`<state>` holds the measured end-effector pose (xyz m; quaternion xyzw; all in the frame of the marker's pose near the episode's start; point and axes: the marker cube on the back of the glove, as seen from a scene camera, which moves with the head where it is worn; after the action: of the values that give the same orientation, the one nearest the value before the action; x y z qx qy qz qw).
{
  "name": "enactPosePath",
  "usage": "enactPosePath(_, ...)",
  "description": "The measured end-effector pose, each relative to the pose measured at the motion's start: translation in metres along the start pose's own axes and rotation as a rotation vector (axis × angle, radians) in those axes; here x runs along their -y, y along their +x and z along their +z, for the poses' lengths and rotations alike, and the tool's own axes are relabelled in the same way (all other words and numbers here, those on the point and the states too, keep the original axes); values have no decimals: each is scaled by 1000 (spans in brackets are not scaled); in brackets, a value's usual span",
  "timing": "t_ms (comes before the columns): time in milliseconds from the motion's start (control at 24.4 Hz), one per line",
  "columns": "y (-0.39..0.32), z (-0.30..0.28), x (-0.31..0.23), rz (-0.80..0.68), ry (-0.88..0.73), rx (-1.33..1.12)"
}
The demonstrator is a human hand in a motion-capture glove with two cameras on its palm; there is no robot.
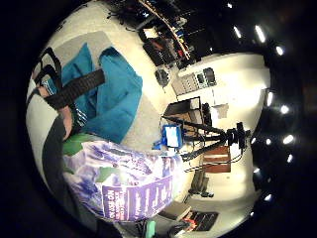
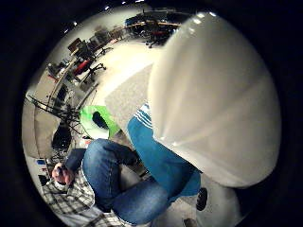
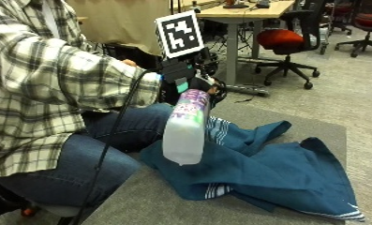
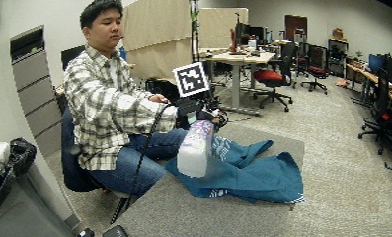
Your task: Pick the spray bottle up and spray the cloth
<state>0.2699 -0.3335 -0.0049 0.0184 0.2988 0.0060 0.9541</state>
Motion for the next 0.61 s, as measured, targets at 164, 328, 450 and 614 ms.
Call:
enactPosePath(164,-12,5,1,-33,-19,-41)
enactPosePath(328,-24,10,1,-78,-34,-98)
enactPosePath(450,-30,13,1,-96,-38,-110)
enactPosePath(614,-32,15,1,-104,-42,-113)
